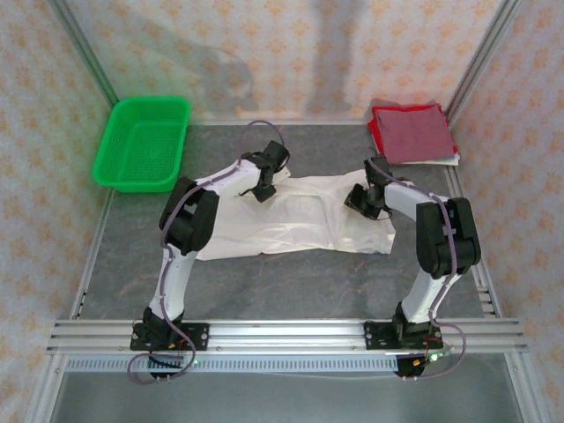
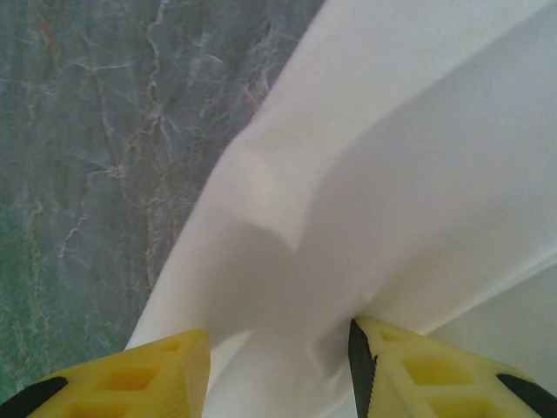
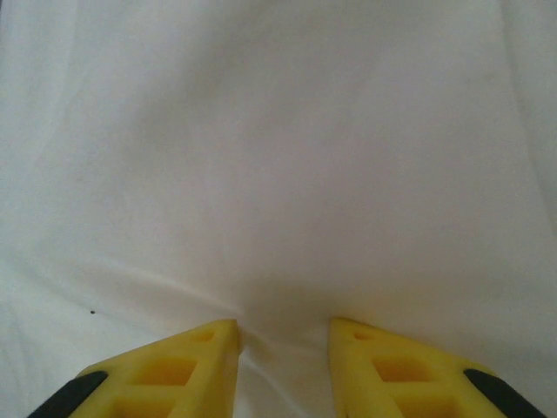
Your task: Fold and stack the t-shirts
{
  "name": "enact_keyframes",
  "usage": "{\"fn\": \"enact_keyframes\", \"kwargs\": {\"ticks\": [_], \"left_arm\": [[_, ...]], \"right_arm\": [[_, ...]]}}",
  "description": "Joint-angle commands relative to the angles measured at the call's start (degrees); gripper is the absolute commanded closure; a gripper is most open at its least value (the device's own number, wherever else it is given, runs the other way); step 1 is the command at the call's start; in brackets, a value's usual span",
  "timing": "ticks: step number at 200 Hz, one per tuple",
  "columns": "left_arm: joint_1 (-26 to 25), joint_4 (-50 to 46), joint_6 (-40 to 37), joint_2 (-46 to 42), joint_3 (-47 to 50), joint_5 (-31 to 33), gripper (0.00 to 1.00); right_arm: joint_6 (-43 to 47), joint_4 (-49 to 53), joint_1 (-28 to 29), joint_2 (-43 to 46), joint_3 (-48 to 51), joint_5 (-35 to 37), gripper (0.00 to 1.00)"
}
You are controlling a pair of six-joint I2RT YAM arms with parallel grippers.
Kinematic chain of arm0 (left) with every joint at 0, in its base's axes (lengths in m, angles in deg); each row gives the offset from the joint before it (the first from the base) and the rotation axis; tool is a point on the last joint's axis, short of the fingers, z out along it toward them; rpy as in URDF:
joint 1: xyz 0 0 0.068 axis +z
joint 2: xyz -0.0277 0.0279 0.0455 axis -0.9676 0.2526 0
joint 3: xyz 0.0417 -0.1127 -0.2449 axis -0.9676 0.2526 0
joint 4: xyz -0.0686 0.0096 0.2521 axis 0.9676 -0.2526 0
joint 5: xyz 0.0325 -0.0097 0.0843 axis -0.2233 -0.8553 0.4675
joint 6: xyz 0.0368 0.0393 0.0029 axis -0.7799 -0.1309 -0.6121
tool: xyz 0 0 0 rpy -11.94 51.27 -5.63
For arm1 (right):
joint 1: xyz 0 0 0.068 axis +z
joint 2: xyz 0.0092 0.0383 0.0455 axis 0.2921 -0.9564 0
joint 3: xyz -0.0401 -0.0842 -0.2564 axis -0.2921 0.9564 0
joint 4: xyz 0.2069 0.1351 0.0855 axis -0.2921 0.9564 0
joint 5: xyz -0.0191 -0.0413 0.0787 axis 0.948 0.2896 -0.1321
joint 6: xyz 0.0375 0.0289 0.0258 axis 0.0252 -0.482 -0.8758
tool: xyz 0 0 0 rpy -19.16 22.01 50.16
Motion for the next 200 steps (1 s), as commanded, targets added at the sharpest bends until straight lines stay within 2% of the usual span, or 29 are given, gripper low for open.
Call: {"fn": "enact_keyframes", "kwargs": {"ticks": [1, 31, 50, 58, 147, 152, 157, 161, 172, 180, 200], "left_arm": [[0.48, -0.92, -2.46, 1.49, -3.25, 0.53, 0.58], [0.62, -1.71, -2.87, 1.75, -4.4, 0.54, 0.85], [0.67, -1.55, -2.63, 0.32, -3.86, 0.19, 0.92], [0.68, -1.45, -2.54, -0.68, -3.27, -0.04, 1.0], [0.44, -2.05, -2.29, -8.12, 3.61, -2.83, 1.0], [0.44, -1.5, -2.54, -8.0, 4.07, -2.91, 0.85], [0.44, -1.0, -2.75, -7.78, 4.32, -2.78, 0.63], [0.44, -0.77, -2.98, -7.43, 4.29, -2.78, 0.54], [0.44, -1.08, -3.92, -6.34, 3.62, -3.5, 0.49], [0.45, -1.01, -4.45, -5.54, 3.1, -3.57, 0.42], [0.35, -1.27, -5.75, -3.18, 0.96, -4.23, 0.41]], "right_arm": [[-0.42, -0.76, -0.57, 2.08, 0.99, 0.62, 0.68], [-1.13, -1.29, -1.29, 1.17, 1.72, 1.15, 0.68], [-1.5, -1.97, -1.82, -0.05, 2.29, 1.28, 0.69], [-1.71, -2.08, -1.86, -0.53, 2.51, 1.37, 0.7], [-2.31, -3.31, -2.07, -2.24, 3.03, 0.74, 0.7], [-2.29, -3.4, -2.06, -2.22, 3.08, 0.7, 0.7], [-2.43, -3.54, -2.05, -2.22, 3.07, 0.58, 0.7], [-2.43, -3.58, -2.06, -2.29, 3.05, 0.54, 0.7], [-2.38, -3.49, -2.06, -2.43, 2.97, 0.35, 0.7], [-2.39, -3.49, -2.05, -2.42, 2.96, 0.18, 0.7], [-2.55, -3.48, -2.05, -2.22, 2.96, 0.02, 0.7]]}}
